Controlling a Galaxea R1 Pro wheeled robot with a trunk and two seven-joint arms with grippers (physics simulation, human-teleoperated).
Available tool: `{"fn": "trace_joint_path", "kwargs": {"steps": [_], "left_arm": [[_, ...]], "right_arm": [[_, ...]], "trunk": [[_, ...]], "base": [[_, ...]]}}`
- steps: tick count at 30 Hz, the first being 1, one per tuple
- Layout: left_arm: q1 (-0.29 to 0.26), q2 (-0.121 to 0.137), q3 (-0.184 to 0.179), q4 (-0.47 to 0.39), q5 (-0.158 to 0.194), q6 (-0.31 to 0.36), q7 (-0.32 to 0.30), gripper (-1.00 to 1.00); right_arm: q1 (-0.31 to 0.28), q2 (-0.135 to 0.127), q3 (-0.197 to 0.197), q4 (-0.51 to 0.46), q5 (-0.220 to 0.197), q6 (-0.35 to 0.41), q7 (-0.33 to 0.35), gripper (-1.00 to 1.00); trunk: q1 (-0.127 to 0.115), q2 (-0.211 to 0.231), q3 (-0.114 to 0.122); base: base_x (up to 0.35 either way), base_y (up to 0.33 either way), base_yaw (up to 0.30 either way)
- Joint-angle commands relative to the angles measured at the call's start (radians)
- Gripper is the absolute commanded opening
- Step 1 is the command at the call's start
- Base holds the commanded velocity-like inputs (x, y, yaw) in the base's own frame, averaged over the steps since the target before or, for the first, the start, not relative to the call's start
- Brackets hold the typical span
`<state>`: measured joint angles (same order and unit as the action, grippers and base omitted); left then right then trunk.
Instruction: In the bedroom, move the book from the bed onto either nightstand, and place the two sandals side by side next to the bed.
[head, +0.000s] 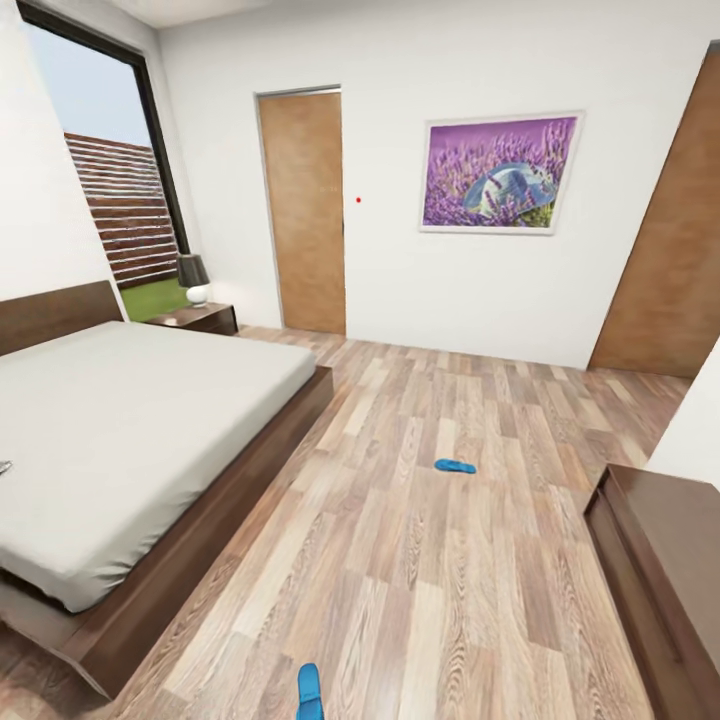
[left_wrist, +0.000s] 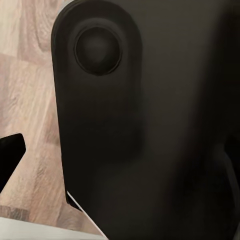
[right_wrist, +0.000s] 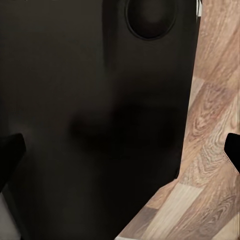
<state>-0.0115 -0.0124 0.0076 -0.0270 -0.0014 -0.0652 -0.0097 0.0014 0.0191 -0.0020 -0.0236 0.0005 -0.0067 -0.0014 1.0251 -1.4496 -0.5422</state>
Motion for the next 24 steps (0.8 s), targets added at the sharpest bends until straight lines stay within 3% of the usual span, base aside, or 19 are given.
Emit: {"fn": "trace_joint_path", "kwargs": {"steps": [1,24], "left_arm": [[-0.001,0.000,0.001,0.001,0.000,-0.003,-0.001,1.00],[-0.001,0.001,0.000,0.002,0.001,-0.004,-0.001,1.00]], "right_arm": [[0.000,0.000,-0.001,-0.001,0.000,-0.001,0.000,1.00],[0.000,-0.004,-0.002,-0.029,-0.001,-0.001,0.002,1.00]], "trunk": [[0.000,0.000,-0.001],[0.000,0.000,-0.005]], "base": [[0.000,0.000,0.277],[0.007,0.000,0.278]]}}
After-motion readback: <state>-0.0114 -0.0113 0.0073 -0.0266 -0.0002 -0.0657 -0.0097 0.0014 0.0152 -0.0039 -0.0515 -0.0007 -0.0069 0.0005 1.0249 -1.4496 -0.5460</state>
